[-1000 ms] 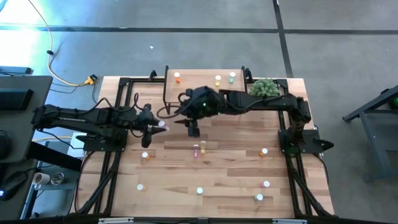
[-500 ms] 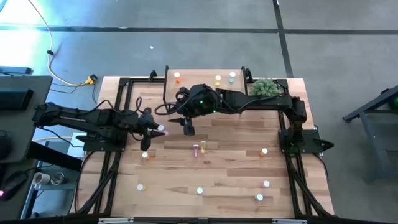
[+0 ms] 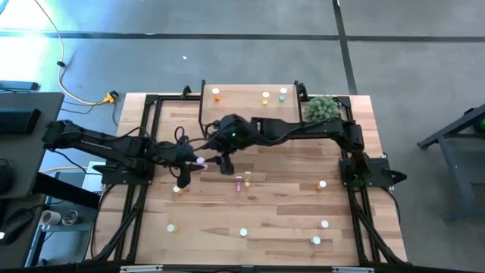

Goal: Pick and place medicine bottles onto shelf by color
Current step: Put the top pink pill bottle on the shelf

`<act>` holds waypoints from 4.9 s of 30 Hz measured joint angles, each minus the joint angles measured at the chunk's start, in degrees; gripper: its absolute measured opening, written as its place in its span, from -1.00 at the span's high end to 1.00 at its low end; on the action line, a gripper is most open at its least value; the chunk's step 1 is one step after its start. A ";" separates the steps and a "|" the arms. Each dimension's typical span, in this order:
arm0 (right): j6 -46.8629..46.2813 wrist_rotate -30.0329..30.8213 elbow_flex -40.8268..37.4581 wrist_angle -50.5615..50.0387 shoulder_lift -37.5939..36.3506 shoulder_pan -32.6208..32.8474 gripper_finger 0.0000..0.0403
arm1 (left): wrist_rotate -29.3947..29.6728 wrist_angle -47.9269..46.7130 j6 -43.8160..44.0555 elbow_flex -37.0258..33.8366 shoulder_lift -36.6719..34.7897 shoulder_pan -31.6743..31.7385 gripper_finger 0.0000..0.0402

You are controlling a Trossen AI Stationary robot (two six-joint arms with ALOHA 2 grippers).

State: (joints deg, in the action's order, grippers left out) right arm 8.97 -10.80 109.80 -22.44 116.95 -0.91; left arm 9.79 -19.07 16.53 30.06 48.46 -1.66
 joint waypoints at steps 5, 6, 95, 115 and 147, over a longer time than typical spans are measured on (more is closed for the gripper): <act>0.04 0.53 -0.02 -0.27 2.60 0.77 -0.02 | 0.87 -0.18 1.34 -0.02 1.47 -1.13 0.54; 0.03 1.23 -0.02 -0.18 2.86 0.84 -0.02 | 0.93 0.03 1.32 -0.02 1.69 -1.29 0.54; -8.77 4.81 -0.02 -8.70 -3.89 0.70 0.50 | 10.48 9.01 -4.72 -0.11 -1.08 -3.62 0.04; 3.79 20.21 -0.02 -10.30 -18.39 -11.91 0.50 | 11.43 8.91 -9.20 -0.09 -4.39 -3.62 0.04; -7.67 26.84 -33.16 34.37 -13.82 -19.13 0.50 | 16.63 9.49 -9.26 -0.09 -4.34 -3.62 0.04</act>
State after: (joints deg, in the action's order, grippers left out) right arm 1.30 16.03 76.64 11.93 103.12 -20.05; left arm 26.42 -9.58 7.27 29.98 44.12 -5.28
